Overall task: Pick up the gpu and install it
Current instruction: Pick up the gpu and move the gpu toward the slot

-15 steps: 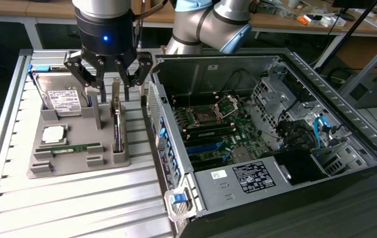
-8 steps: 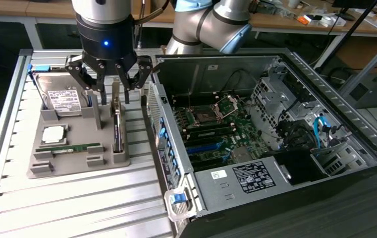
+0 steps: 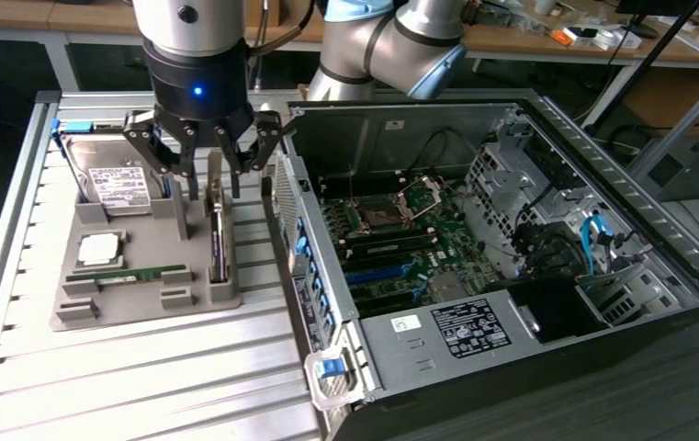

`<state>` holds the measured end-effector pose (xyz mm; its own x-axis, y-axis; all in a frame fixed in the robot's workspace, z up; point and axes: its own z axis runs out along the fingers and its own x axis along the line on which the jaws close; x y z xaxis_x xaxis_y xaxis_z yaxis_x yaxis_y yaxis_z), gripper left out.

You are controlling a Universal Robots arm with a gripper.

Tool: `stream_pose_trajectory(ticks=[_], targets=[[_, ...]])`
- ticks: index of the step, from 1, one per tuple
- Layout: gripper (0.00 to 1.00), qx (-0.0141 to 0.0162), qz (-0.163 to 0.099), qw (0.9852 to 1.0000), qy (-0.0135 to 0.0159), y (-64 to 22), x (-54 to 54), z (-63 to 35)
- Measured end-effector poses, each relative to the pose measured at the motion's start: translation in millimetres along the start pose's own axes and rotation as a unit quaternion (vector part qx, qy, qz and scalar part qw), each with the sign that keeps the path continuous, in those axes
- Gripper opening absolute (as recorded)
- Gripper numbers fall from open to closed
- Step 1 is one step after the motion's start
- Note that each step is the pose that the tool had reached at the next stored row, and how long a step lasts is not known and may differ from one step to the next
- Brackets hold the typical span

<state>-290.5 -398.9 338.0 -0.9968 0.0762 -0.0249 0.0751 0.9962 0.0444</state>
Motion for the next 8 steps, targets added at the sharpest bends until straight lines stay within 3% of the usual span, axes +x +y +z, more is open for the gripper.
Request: stream_pose_trajectory(ticks=[8], targets=[[0.48,0.0001,0.0,1.0,0.0,0.4,0.3,7.9]])
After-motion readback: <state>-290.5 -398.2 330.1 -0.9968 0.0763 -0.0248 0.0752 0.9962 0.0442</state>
